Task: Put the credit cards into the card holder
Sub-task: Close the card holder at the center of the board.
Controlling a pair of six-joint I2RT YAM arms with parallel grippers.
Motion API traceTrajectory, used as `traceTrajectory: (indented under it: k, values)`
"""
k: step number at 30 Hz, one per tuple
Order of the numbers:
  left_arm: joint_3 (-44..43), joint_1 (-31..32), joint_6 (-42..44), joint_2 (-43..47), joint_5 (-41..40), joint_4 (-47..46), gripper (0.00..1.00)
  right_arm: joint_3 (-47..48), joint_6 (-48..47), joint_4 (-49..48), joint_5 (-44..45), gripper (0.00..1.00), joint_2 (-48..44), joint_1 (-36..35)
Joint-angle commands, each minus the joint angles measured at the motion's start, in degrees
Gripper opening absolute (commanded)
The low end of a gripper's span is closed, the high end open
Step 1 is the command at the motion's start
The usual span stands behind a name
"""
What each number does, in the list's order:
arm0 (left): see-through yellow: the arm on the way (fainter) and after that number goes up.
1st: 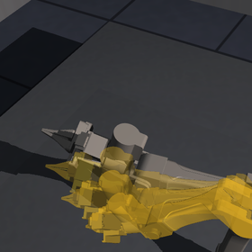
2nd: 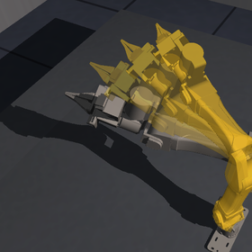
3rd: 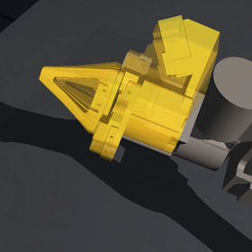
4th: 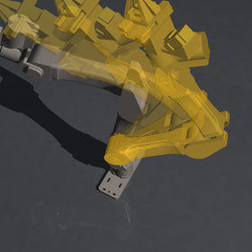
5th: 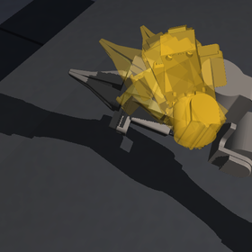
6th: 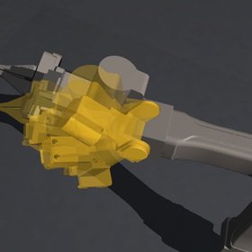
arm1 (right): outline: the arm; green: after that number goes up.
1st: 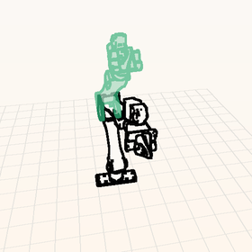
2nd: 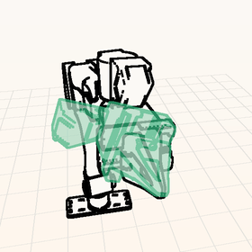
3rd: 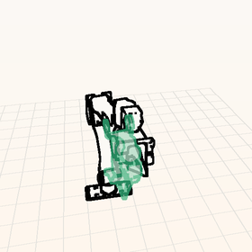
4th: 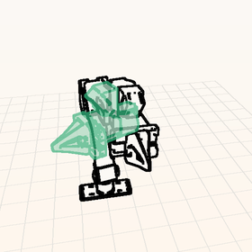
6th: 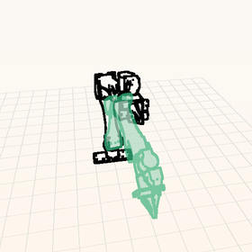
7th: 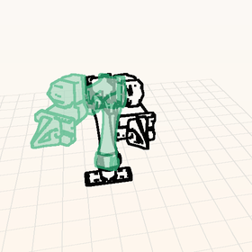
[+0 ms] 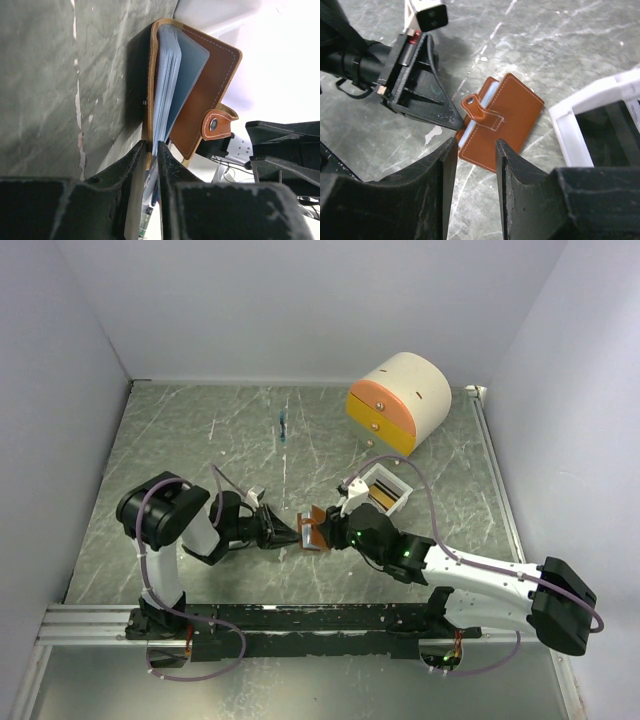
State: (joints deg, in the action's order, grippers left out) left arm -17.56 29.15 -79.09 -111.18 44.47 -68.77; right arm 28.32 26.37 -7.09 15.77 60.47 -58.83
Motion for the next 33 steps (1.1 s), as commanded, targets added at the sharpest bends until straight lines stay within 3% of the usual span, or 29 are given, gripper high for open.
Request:
traceTrajectory:
  k: [1,6,11,15,24,28,33]
  values:
    - [-2.3,0.6,6.9,3.1,-2.2,10.9,0.22,2.8,6.0,8.2,7.3,0.36,-1.2,-0.2]
    - [-3.5,0.9,9.8,5.1,-2.9,15.6,0.07,5.2,9.3,11.7,9.5,0.34,-2.0,-0.2]
    - [-5.3,0.9,14.4,10.3,-4.2,26.1,0.07,5.4,11.7,12.4,10.0,0.34,-3.4,-0.1]
    - [-7.5,0.9,19.8,16.3,-7.2,40.2,0.07,5.2,13.7,12.4,9.7,0.33,-3.6,-0.2]
    - [-11.3,0.7,29.4,27.4,-13.0,61.5,0.07,3.4,16.9,3.4,4.3,0.3,3.0,-0.1]
    - [-14.3,0.5,33.7,32.7,-17.1,73.1,0.07,2.3,18.4,-1.2,4.1,0.4,6.3,-0.1]
    - [-21.3,0.3,38.7,40.4,-27.3,89.2,0.07,5.7,17.0,2.8,4.3,0.4,9.1,-0.1]
